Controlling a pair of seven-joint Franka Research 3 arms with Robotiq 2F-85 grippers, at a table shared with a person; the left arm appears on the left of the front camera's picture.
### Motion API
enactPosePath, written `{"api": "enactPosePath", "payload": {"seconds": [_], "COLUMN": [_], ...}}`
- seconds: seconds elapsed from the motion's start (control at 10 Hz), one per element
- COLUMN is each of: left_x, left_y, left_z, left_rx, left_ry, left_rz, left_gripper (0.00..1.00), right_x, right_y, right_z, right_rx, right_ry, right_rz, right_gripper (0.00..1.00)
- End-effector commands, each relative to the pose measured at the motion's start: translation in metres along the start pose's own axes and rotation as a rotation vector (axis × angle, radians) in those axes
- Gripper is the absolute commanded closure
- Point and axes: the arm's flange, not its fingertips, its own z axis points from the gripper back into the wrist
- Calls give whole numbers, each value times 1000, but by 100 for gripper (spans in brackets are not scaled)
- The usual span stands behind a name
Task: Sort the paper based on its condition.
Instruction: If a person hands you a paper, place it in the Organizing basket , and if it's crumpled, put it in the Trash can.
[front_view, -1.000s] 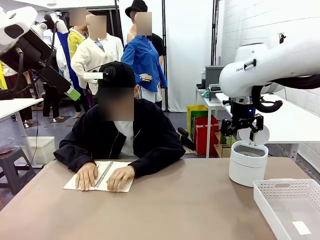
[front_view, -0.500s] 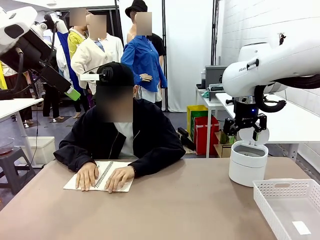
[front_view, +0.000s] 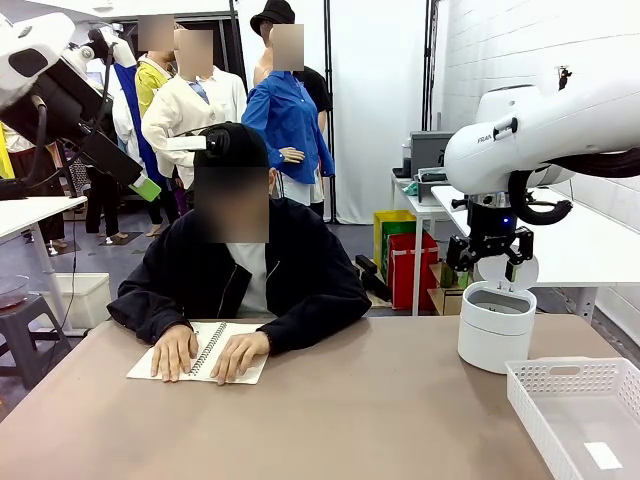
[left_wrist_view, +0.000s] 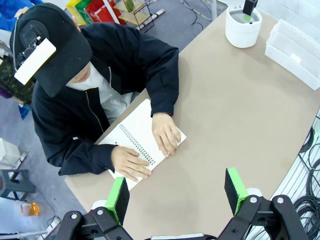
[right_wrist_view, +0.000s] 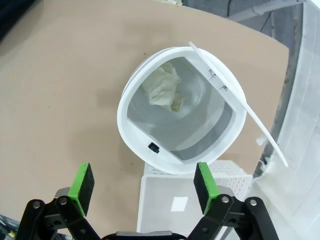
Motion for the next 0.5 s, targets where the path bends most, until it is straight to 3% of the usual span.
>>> {"api": "enactPosePath", "payload": {"seconds": [0.0,0.4], "left_x": [-1,-1], "left_y": [0,0], "left_z": [1,1], "left_rx": [0,0], "left_ry": [3,3], "left_rz": [1,1], "left_gripper": [0,0], "right_x": [-21,-65], "right_y": [13,58], "right_z": [17,78], "right_rx": [80,327], "right_ry": [-24,-168], "right_rz": [75,325], "right_gripper": [0,0]}}
